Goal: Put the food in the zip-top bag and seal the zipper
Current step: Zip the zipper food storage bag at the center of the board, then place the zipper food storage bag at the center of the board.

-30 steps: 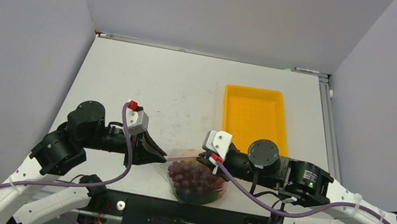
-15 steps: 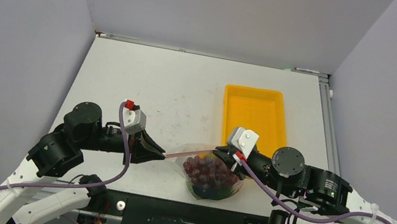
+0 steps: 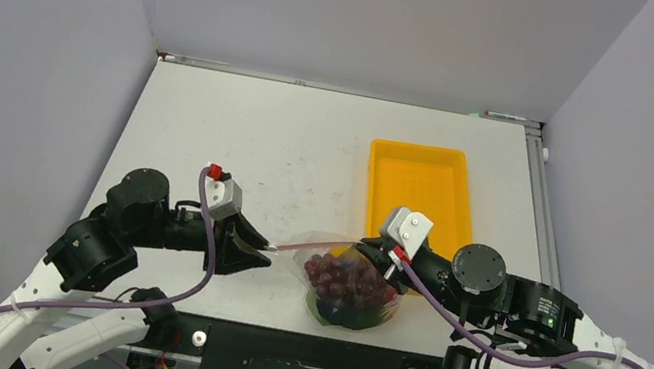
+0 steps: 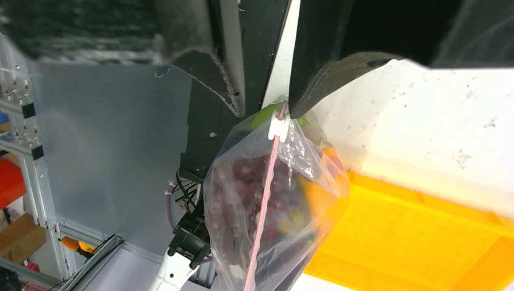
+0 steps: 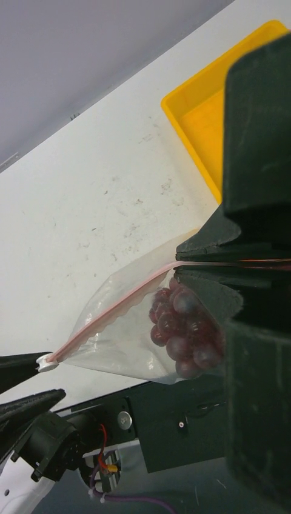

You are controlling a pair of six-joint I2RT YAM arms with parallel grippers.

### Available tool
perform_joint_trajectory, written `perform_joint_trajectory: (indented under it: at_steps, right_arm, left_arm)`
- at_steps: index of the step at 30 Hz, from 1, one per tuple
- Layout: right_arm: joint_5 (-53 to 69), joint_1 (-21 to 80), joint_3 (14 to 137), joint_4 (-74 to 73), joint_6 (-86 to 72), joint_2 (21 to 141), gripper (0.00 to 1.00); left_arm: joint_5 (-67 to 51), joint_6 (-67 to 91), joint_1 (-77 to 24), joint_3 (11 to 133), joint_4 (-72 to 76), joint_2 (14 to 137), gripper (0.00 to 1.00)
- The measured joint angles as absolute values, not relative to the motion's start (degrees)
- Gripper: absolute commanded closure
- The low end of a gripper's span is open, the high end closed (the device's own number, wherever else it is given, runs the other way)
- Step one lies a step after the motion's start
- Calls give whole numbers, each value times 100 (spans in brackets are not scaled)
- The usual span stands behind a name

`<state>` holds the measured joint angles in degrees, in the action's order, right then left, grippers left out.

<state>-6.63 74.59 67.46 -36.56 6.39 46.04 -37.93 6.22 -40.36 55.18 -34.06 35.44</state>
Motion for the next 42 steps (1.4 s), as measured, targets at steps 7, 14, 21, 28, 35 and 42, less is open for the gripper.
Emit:
perform_joint_trajectory:
  at_steps: [7,14,21,28,35,42]
  right_arm:
    - [-989,7428,6746,-3651,565,4606,95]
    - [-1378,7428,6748,-3566,467,4838,95]
    - [-1802,7428,6814,-3271,375,5238,95]
    - [-2250,7428,7004,-2888,410,5830,95]
    - [-2458,7338,7260,-2368,827,6606,95]
    - [-1855,6499,7782,-2036,1192,7411,95]
  left_arm:
    - [-3116,711,-4036,5518,-3430,3520,40]
    - [-2156,864,-4036,5498,-3096,3286,25]
    - [-1579,906,-4036,5212,-2755,3232,18]
    - [-993,882,-4034,4888,-2716,3039,13]
    - [-657,860,-4032,4757,-2711,2805,4]
    - [-600,860,-3865,4659,-2718,2749,4]
